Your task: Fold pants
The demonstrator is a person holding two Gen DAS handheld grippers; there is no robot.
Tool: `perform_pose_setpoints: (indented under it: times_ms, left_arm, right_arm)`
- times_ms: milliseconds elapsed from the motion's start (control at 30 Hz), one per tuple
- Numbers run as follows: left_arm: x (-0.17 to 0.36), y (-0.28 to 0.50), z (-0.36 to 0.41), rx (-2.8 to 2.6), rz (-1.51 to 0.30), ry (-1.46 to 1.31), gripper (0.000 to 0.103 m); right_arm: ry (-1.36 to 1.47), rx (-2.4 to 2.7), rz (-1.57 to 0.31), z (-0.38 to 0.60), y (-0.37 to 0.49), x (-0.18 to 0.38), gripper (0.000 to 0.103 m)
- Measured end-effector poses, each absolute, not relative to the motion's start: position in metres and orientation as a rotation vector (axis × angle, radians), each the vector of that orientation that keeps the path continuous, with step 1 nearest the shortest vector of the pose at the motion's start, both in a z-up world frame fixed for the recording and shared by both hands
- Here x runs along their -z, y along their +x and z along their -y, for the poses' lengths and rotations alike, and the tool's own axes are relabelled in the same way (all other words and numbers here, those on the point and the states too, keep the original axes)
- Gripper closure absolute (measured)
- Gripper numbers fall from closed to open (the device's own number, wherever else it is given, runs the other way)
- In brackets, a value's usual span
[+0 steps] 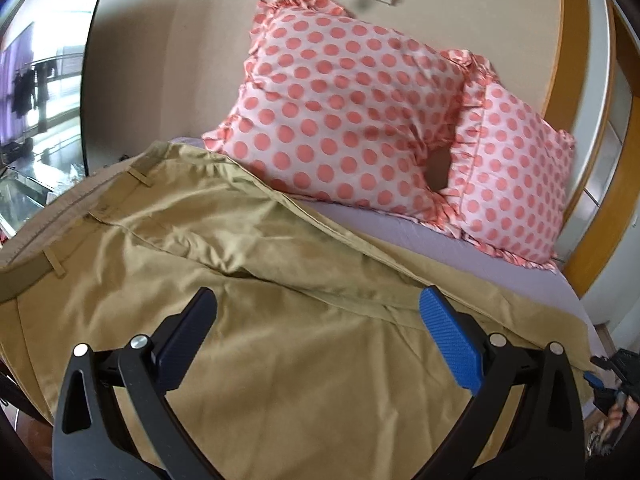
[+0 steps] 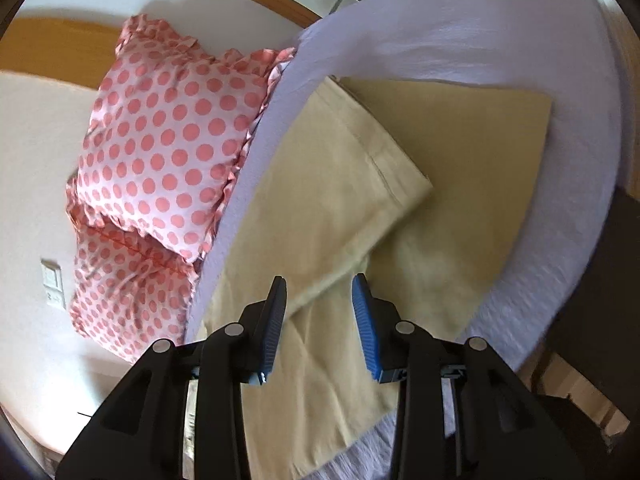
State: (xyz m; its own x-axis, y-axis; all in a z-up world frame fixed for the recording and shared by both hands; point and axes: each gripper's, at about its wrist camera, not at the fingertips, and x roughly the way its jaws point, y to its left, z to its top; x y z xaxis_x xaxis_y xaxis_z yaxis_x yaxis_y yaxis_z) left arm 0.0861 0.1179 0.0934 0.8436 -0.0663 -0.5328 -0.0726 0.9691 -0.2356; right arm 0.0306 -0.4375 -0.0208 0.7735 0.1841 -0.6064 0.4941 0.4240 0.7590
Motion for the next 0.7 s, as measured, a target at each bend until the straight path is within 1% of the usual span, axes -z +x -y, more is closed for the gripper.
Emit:
perform_pose_setpoints:
  times_ms: [33, 67, 167, 200, 233, 267, 367, 433, 500, 667, 700]
  left_arm:
    - [-0.094, 0.088, -0.118, -0.007, -0.565, -0.25, 0.002]
    - [-0.094, 0.09, -0.117, -0.013, -0.562, -0.245, 0.002]
    - [-0.092, 0.098, -0.118, -0.012, -0.56, -0.262, 0.002]
    - [-0.091, 0.101, -0.119, -0.014, -0.564, -0.27, 0.002]
    - [-0.09, 0.106, -0.121, -0.015, -0.57, -0.277, 0.002]
    - [-0.089, 0.111, -0.124, -0.016, -0.58, -0.283, 0.002]
    - [-0.082, 0.142, -0.145, -0.021, -0.655, -0.343, 0.002]
    - [-0.079, 0.163, -0.157, -0.021, -0.686, -0.373, 0.003]
    - [-0.075, 0.193, -0.166, -0.041, -0.731, -0.383, 0.012]
    - [-0.063, 0.275, -0.183, -0.118, -0.845, -0.396, 0.019]
    - [-0.06, 0.288, -0.187, -0.143, -0.862, -0.402, 0.022]
  right_arm:
    - [1.13, 0.213, -0.708, 0.435, 0.034, 0.02, 0.062]
    - [1.13, 0.207, -0.728, 0.432, 0.04, 0.023, 0.063]
    - [1.128, 0.242, -0.693, 0.429, 0.05, 0.022, 0.062]
    - [1.119, 0.25, -0.673, 0.428, 0.054, 0.022, 0.064]
    - [1.105, 0.248, -0.651, 0.428, 0.059, 0.023, 0.084]
    - [1.094, 0.221, -0.625, 0.43, 0.064, 0.027, 0.102]
    - [1.169, 0.101, -0.475, 0.443, 0.05, 0.027, 0.101]
    - [1.112, 0.076, -0.415, 0.444, 0.038, 0.014, 0.101]
    - [1.07, 0.069, -0.39, 0.442, 0.033, 0.006, 0.101]
    - [1.071, 0.044, -0.373, 0.443, 0.034, 0.001, 0.101]
    - [1.077, 0.045, -0.372, 0.442, 0.034, 0.001, 0.101]
